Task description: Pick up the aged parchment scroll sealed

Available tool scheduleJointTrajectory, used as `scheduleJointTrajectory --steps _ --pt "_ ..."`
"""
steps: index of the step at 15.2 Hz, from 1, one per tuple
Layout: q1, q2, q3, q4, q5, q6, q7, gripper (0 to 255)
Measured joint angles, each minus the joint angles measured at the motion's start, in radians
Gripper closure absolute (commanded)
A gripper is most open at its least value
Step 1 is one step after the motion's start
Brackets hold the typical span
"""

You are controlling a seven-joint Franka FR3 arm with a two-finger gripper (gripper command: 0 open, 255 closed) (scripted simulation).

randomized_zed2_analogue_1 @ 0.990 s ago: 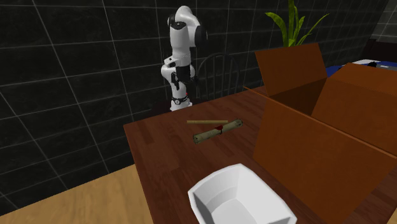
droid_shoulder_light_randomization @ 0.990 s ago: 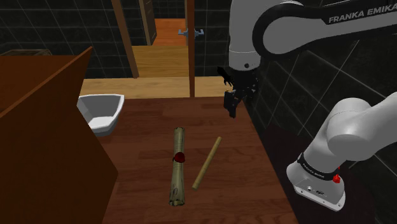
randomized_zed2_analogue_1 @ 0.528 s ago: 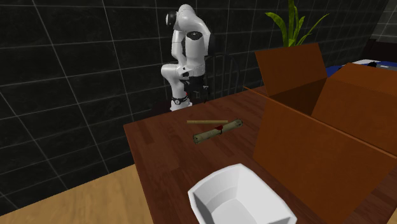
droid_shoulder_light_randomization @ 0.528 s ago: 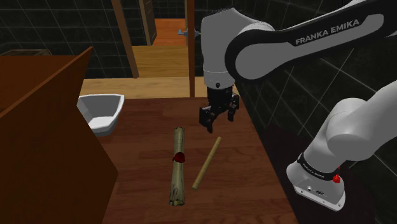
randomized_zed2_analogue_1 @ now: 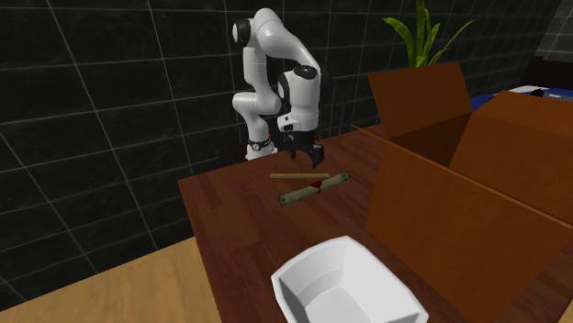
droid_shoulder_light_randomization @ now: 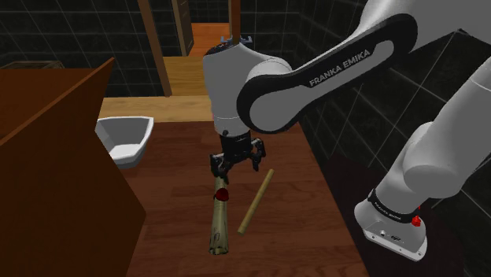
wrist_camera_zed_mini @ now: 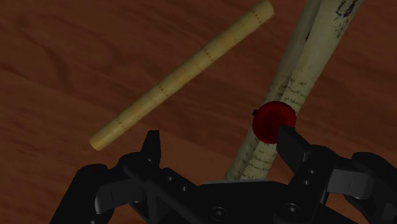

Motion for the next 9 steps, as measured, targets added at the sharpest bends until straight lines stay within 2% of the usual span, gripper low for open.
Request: scheduleJointTrajectory --steps 4,9 --pt "0.029 0.195 0.021 0.130 -0.128 0.036 0.177 0" --pt "0.059 0.283 0.014 0.164 -0.187 0.073 0.251 0"
